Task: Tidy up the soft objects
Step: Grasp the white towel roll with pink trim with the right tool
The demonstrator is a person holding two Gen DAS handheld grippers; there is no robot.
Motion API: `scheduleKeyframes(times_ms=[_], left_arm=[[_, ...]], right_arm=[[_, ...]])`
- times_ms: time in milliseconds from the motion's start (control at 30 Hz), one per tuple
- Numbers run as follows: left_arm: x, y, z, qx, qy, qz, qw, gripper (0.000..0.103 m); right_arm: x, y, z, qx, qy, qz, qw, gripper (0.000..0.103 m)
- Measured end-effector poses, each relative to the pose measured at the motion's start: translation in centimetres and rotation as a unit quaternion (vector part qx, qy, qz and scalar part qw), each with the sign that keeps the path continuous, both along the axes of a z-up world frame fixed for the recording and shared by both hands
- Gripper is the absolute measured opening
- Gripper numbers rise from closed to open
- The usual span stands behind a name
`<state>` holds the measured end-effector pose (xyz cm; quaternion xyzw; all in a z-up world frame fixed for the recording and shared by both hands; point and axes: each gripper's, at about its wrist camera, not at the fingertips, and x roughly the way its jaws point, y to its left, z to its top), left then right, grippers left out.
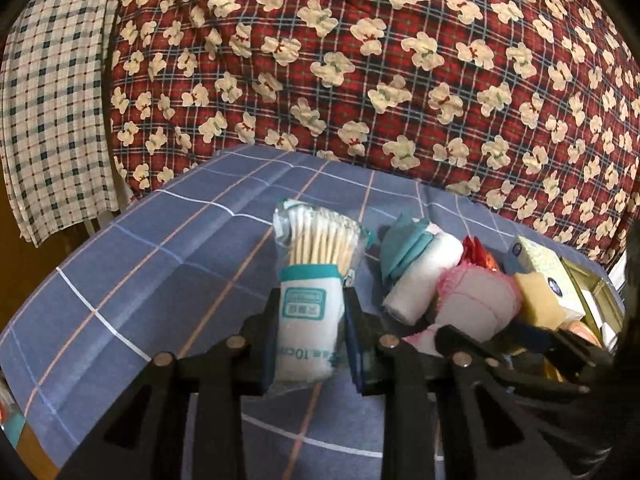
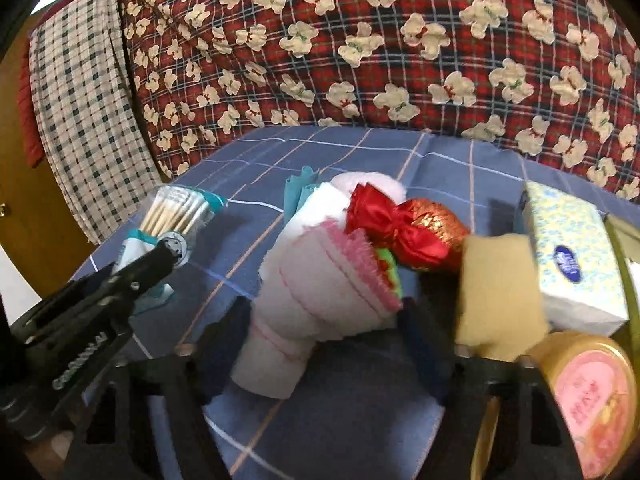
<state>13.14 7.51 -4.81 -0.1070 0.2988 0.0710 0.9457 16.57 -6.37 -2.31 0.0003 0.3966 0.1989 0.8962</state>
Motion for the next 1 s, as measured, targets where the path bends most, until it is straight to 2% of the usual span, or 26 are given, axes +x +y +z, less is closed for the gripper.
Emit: scheduleKeyframes(times_ms=[100, 200, 400, 700, 1000], left_arm=[[0.4, -0.6, 0.0, 0.004, 0.002, -0.004, 1.0, 0.027], [0.6, -0.9, 0.1, 0.006, 0.004, -0.004, 1.0, 0.027], [0.9, -1.0, 0.1, 0.008, 0.011, -0.005, 0.9999, 0.027], [-0.1, -1.7, 0.8, 0.036, -0.02, 0.002, 0.9992, 0.027], [-0.9, -1.7, 1.3, 0.044, -0.043, 0.013, 0.998, 0.027]], right_arm=[[0.0, 0.3, -0.2, 0.003, -0.003, 0.012, 1.0, 0.046], [-0.6, 1.0, 0.3, -0.014, -0.024, 0.023, 0.999, 0.04], [0.0, 0.7, 0.1, -0.005, -0.009, 0.025, 1.0, 0.037], [-0.4, -0.3, 0.6, 0.023, -0.027, 0.012, 0.999, 0.036], [-2.0, 0.0, 2.0, 0.015, -0.087, 0.011, 0.996, 0.036]])
